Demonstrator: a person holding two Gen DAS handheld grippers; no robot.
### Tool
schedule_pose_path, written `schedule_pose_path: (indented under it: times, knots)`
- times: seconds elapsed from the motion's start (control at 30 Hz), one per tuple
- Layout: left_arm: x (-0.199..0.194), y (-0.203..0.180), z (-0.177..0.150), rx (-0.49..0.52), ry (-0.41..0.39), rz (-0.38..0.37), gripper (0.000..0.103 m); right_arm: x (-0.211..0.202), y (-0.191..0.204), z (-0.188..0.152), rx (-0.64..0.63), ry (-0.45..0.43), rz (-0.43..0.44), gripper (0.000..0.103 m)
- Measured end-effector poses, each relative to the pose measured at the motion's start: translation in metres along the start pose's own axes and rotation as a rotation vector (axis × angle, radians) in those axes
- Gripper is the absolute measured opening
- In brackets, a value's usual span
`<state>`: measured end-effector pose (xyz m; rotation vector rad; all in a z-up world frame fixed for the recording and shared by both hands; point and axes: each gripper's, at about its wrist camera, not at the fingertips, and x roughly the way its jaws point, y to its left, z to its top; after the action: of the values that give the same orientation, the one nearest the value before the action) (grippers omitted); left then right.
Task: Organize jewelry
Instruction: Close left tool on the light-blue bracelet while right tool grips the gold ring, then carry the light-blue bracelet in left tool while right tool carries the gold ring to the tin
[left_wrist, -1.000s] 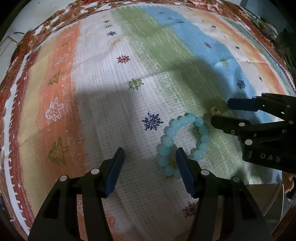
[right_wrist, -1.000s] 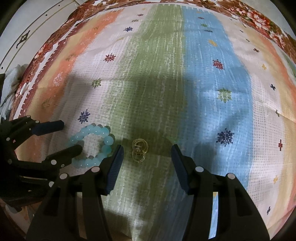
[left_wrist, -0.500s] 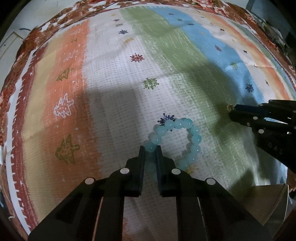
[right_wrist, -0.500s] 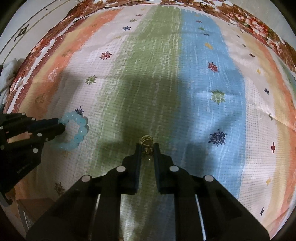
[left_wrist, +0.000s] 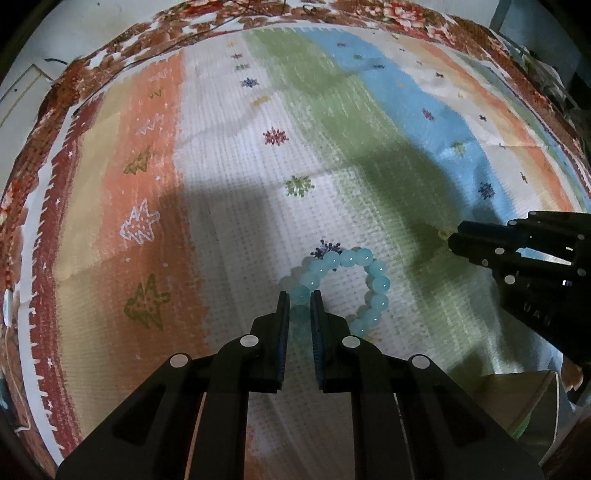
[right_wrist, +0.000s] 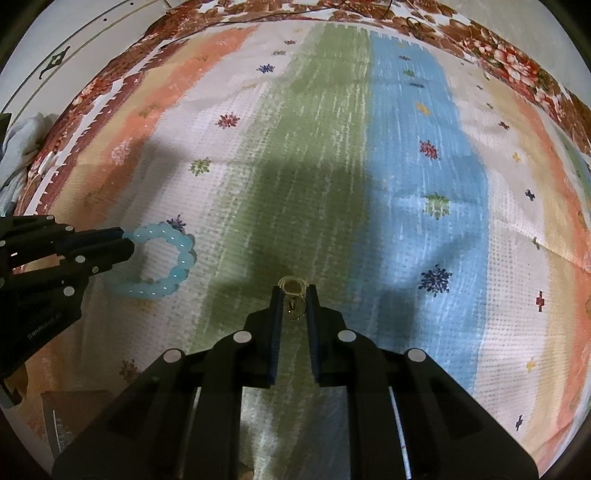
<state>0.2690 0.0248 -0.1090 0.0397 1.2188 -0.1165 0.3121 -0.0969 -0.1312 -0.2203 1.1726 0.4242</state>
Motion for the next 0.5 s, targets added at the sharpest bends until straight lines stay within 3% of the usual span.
schedule_pose_path:
  times: [0.5]
  knots:
    - [-0.030, -0.005, 0.000, -0.022, -0.068, -0.028, 0.011, -0.036, 0.006, -0.005, 0.002, -0.076, 0.002, 0.011]
